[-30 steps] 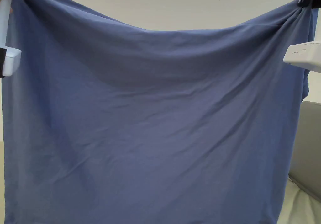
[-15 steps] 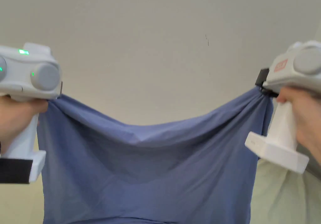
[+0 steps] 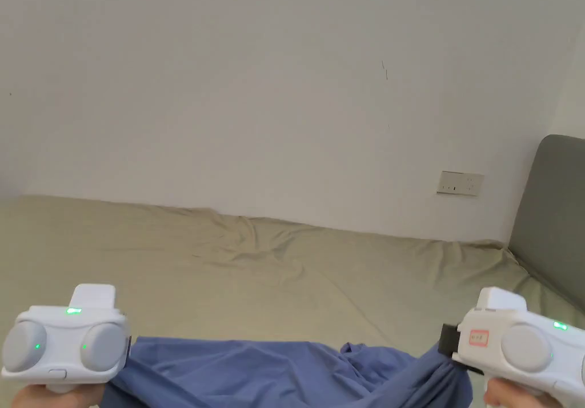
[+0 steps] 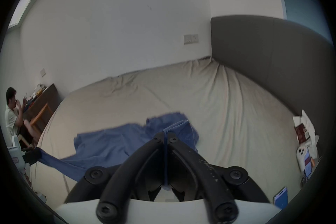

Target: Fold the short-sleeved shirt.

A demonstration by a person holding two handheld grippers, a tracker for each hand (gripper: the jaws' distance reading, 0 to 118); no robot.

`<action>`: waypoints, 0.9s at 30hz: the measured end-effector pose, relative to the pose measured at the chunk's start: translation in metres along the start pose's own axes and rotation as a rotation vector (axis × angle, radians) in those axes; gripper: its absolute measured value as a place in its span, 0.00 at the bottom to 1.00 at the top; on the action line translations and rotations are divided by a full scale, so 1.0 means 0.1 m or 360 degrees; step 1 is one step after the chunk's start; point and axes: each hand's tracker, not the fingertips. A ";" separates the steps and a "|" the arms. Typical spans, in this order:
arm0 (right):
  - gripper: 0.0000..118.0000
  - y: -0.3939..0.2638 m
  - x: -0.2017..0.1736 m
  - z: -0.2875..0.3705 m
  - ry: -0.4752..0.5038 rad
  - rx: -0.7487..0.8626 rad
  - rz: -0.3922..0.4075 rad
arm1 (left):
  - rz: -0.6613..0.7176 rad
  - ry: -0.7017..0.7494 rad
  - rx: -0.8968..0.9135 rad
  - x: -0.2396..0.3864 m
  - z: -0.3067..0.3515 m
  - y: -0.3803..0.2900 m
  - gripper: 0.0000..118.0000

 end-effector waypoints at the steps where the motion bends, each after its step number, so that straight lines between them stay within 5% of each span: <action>1: 0.03 -0.16 0.05 0.04 0.0013 -0.0022 0.0006 | 0.0006 0.0000 -0.0021 -0.04 0.05 -0.13 0.03; 8: 0.03 -1.15 0.40 0.49 0.0098 -0.0094 0.0063 | 0.0133 -0.0074 -0.0102 -0.32 0.46 -0.91 0.03; 27: 0.03 -2.45 0.99 1.94 0.0145 -0.0094 -0.0173 | 0.0355 0.0039 0.0027 -1.03 1.62 -2.21 0.03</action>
